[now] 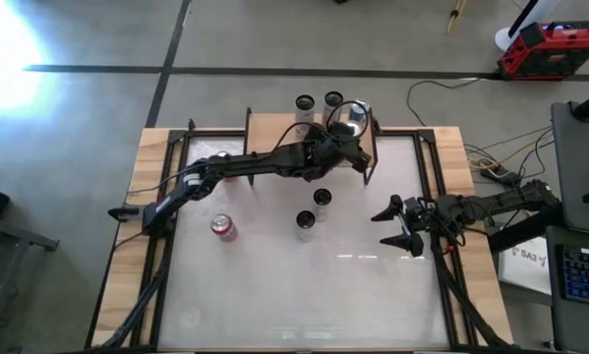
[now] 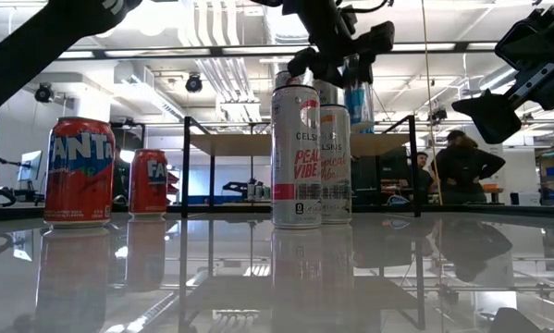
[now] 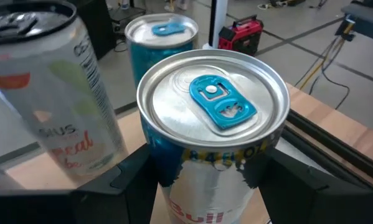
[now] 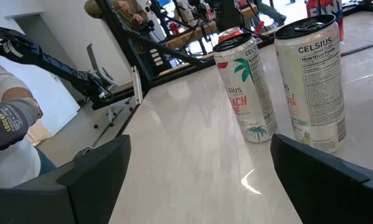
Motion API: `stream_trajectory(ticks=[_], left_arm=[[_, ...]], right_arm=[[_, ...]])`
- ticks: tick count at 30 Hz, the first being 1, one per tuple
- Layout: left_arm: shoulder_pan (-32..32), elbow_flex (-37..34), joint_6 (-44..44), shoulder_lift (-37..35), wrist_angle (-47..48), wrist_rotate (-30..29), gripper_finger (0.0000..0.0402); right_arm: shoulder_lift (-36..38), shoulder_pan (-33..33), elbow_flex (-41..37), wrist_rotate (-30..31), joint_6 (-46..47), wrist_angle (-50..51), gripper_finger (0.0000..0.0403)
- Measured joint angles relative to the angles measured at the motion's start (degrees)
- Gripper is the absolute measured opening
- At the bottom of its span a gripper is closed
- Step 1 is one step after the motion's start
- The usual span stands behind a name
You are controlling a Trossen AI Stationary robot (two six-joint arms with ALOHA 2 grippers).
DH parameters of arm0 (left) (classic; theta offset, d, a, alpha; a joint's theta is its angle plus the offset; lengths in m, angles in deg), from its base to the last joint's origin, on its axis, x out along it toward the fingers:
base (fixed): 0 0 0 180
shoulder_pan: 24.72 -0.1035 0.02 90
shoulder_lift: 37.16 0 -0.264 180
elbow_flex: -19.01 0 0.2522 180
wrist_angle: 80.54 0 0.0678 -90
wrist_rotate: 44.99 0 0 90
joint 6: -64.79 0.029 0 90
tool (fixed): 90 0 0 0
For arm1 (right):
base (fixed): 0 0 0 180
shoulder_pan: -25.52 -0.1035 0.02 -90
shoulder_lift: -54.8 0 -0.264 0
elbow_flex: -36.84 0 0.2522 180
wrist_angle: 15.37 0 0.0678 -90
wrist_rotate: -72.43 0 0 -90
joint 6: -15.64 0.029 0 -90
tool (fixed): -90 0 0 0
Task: Place canned beverage on shelf
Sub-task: Put the blue soda can on the shelf aligned with the other blue soda can
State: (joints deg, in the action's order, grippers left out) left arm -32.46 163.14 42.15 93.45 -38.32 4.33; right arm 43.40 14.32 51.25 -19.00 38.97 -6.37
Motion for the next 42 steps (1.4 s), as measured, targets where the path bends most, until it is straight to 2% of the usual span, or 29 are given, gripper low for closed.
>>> stream_trajectory(ticks=[6,15,42], left_arm=[[-0.3,0.0,3.5,0.0,-2.1,2.7,0.0213],[-0.8,-0.4,4.0,0.0,-2.9,5.8,0.0214],[-1.5,-0.2,4.2,1.8,-4.3,5.7,0.0238]], right_arm=[[0.0,0.0,0.0,0.0,0.0,0.0,0.0370],[0.0,0.0,0.0,0.0,0.0,0.0,0.0370],[0.0,0.0,0.0,0.0,0.0,0.0,0.0370]])
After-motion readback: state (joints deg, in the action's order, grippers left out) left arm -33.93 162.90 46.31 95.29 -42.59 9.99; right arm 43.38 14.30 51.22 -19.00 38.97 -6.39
